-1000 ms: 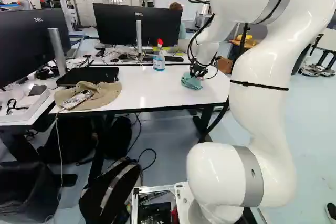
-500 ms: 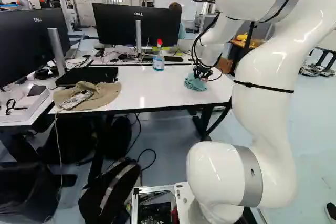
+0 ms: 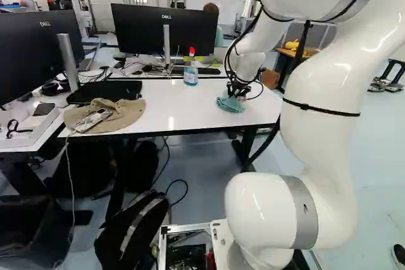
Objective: Clean the table with the green towel
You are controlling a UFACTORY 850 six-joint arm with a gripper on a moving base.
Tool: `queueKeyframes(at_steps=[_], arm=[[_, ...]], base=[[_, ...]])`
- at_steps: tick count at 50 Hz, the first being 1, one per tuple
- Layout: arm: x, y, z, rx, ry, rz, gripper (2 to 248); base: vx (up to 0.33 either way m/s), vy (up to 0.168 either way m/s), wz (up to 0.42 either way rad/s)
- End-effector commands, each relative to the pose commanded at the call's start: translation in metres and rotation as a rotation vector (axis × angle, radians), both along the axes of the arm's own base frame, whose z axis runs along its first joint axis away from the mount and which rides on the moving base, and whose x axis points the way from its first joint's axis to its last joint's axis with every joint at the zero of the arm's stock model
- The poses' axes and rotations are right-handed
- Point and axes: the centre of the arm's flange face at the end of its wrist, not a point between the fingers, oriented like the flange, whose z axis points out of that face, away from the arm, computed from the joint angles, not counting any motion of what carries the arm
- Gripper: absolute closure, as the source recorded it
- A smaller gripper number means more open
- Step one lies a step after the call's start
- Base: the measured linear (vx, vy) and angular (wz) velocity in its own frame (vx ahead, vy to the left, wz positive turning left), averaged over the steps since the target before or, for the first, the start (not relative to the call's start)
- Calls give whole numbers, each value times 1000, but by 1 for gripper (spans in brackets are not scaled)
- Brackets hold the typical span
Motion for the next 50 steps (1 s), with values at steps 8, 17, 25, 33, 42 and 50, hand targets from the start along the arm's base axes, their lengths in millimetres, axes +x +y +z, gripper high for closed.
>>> queueKeyframes(at_steps=[8,17,25,33,42,50], arm=[[-8,14,0,1,5,23,204],[-22,19,1,2,11,29,204],[-34,15,1,3,15,18,204],[-33,5,1,3,14,-2,204],[-27,-11,1,2,11,-30,204],[-18,-25,0,1,6,-53,204]], base=[[0,0,0],[0,0,0],[0,0,0],[0,0,0],[0,0,0],[0,0,0]])
